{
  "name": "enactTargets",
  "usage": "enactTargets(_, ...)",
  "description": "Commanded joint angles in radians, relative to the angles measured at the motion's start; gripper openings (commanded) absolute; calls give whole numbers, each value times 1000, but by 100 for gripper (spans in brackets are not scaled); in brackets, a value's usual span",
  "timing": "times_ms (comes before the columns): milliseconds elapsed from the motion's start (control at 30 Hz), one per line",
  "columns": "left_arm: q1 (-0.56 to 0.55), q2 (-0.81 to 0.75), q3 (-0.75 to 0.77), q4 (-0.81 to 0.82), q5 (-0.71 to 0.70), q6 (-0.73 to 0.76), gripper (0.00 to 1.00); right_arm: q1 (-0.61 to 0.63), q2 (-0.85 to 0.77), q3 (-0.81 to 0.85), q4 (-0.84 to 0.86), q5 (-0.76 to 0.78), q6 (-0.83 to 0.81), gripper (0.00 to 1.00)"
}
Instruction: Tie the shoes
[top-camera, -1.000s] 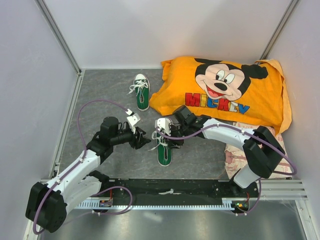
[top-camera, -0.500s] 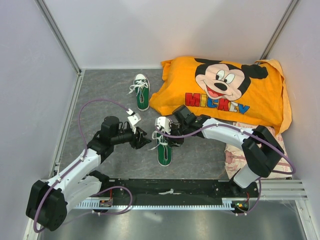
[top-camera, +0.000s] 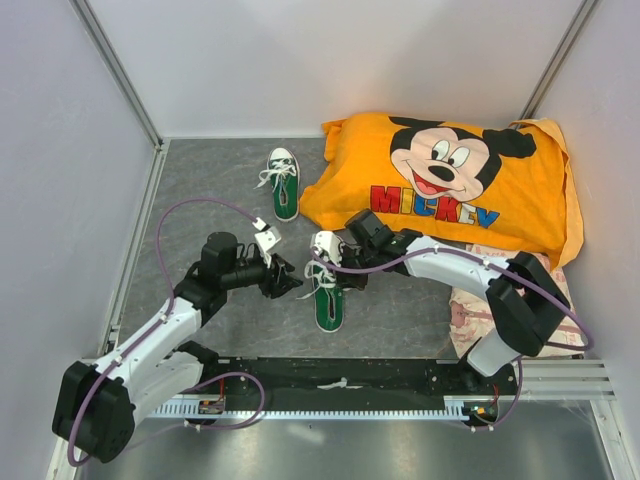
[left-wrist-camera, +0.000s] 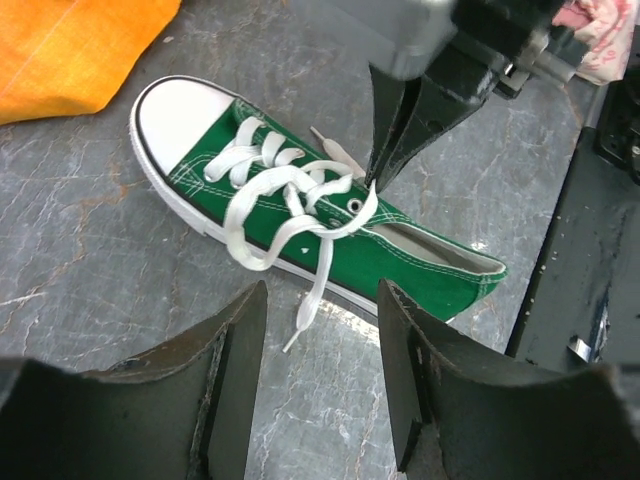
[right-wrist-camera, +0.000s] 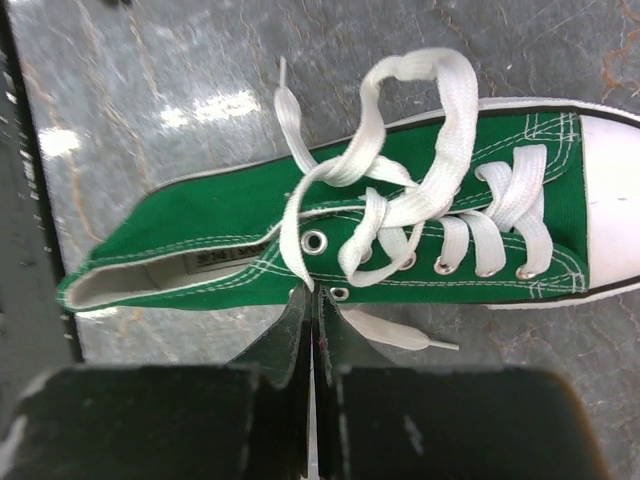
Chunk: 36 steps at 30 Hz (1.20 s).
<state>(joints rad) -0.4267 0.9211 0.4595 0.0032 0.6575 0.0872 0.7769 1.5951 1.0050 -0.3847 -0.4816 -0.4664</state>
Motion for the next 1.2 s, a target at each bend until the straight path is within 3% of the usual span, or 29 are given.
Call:
enactTargets(0,5,-42,-5,50,94,77,55,7,-67,57,3,-49,106,0)
enactTargets(233,-13,-116,-131,202,73,195,59,4,-78,34,59,-74,250,0)
enactTargets(533,-96,-24,-137,330,5,218,61,-11,-63,11,162,-101,458,0)
enactTargets(733,-158,42,-98,331,-85,138,61,-25,-54,-14,214,-123,534,0)
enactTargets(933,-158,99,-67,331,-127,-41,60,-50,-38,-16,239,-129,581,0)
enactTargets(1167,-165,117,-125,458,-180,-177,73,-62,-17,-29,300,-163,670,0)
